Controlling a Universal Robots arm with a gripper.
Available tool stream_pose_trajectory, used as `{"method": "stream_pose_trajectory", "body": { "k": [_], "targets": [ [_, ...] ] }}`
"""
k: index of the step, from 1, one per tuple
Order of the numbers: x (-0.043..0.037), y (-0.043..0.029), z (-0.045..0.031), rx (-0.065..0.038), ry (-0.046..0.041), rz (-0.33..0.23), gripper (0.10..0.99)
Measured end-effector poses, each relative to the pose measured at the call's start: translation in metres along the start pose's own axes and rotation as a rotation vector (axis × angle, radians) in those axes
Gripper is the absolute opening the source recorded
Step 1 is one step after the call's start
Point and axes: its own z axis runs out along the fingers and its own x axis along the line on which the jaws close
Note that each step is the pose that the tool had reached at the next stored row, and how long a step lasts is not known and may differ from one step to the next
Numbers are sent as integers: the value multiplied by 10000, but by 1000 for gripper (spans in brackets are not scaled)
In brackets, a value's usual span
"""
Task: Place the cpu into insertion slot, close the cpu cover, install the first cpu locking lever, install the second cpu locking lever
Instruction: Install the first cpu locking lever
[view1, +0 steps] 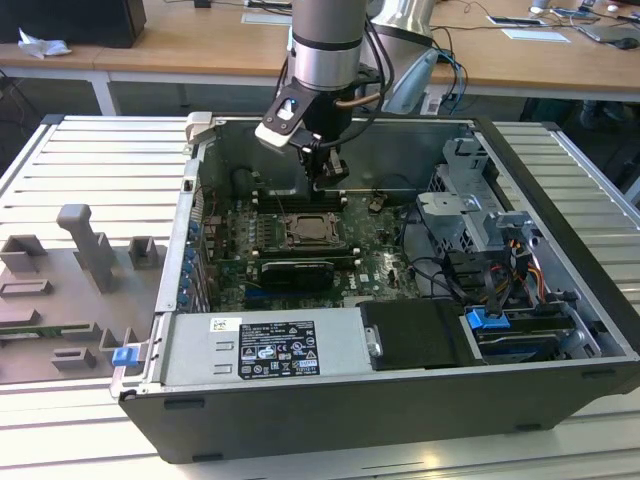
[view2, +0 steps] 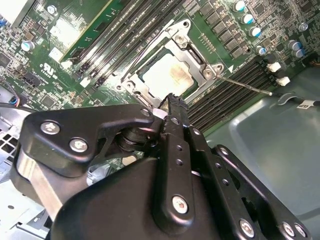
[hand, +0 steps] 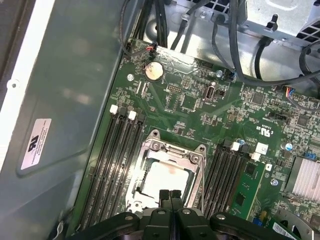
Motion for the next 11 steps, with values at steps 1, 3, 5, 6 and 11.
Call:
{"method": "stream_pose_trajectory", "body": {
  "k": [1,3,5,6,11],
  "targets": [
    [0,0,0,0,0,-34,106],
    [0,0,0,-1,0,-94,106],
    [0,0,0,-1,1,-114,106],
    [0,0,0,-1,0,-124,106],
    [0,0,0,-2,1,-187,106]
  ]
}}
